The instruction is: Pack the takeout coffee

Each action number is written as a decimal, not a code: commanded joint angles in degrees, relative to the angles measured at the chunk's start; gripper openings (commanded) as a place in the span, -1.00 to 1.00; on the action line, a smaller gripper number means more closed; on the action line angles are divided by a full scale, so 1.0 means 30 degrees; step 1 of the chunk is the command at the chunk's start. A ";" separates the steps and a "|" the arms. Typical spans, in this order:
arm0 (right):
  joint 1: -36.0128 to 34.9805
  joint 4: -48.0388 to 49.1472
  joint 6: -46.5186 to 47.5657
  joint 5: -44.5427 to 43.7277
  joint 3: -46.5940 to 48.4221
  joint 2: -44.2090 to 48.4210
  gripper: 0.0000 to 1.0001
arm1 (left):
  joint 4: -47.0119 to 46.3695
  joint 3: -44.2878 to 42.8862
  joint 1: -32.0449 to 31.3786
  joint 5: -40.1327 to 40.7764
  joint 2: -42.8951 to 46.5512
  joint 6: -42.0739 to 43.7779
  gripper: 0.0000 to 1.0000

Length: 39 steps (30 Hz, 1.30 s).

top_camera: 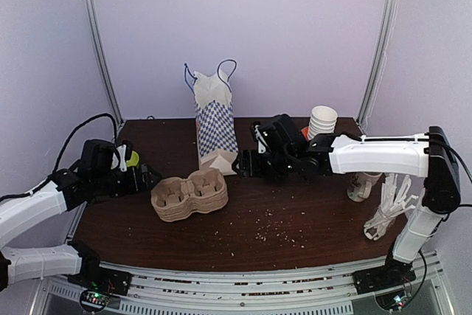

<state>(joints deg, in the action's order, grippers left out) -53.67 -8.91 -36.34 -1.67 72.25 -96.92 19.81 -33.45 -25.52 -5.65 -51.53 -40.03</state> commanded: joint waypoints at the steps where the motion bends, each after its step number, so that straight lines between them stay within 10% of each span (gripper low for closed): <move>1: -0.0348 -0.0040 -0.0283 0.0410 0.0796 -0.0709 0.56 | -0.1063 0.0527 -0.0078 -0.1559 -0.0335 -0.0703 0.95; 20: -0.0463 0.1053 -0.1409 0.4335 0.2484 -0.4034 0.45 | -0.2283 0.1634 -0.0071 -0.2700 -0.1927 -0.1319 0.86; 39: -0.0476 0.1995 -0.2304 0.5437 0.1250 -0.5304 -0.13 | -0.2810 0.2832 -0.0073 -0.3201 -0.1616 -0.1686 0.56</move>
<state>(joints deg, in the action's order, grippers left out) -54.78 -2.81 -43.38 13.43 77.17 -111.81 14.50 -25.52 -25.52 -13.65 -57.32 -44.62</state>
